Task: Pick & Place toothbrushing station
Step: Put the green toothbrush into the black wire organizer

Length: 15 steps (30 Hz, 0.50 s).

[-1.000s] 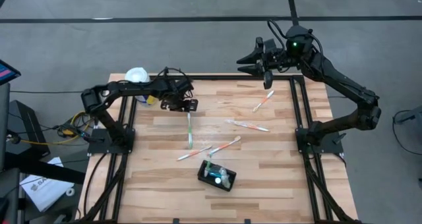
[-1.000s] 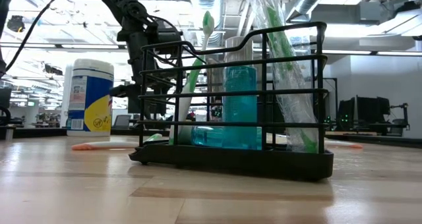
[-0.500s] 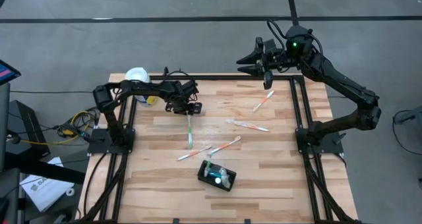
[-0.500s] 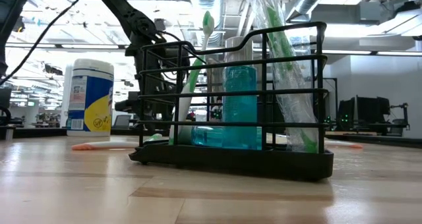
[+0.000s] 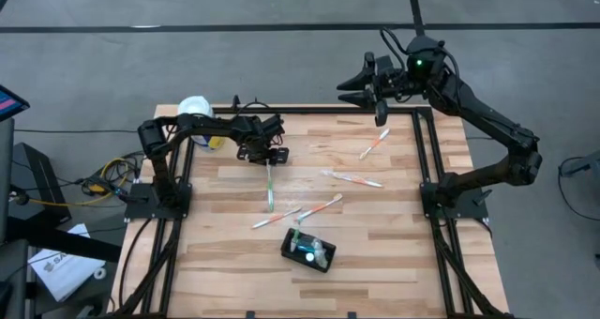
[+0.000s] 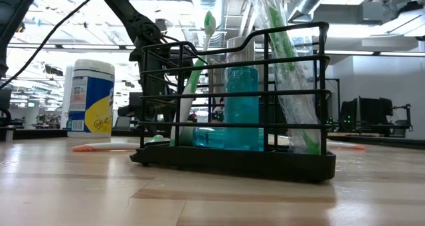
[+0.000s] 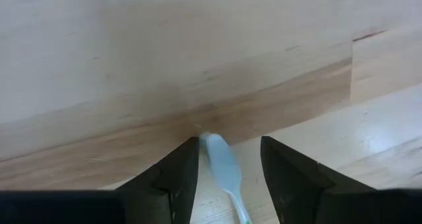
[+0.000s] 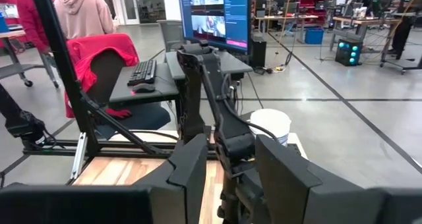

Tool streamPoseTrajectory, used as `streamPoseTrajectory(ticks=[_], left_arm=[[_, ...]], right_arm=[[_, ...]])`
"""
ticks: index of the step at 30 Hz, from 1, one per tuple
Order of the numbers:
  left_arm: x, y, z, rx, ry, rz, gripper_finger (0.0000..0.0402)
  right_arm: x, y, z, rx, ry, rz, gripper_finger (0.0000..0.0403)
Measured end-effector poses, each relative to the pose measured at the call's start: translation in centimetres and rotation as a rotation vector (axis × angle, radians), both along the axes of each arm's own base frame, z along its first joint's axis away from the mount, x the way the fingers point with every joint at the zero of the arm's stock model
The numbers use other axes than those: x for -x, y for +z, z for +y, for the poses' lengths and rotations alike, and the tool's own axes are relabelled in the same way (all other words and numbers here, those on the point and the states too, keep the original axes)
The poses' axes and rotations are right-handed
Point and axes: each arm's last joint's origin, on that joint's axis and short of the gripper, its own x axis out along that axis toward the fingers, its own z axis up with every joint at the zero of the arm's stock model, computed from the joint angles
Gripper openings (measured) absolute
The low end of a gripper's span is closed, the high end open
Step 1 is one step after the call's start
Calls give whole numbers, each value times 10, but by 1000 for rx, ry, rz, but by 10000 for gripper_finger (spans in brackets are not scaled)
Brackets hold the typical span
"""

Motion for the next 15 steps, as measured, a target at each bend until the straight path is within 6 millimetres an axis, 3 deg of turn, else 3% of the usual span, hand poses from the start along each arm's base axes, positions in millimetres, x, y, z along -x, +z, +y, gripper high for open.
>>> streamPoseTrajectory(ticks=[6, 15], left_arm=[[-1, -1, -7, -12, -19, 25, 131], [-1, -1, -9, -24, -44, 44, 44]], right_arm=[[5, 0, -8, -1, -36, 1, 122], [9, 0, -15, -1, -65, 1, 122]])
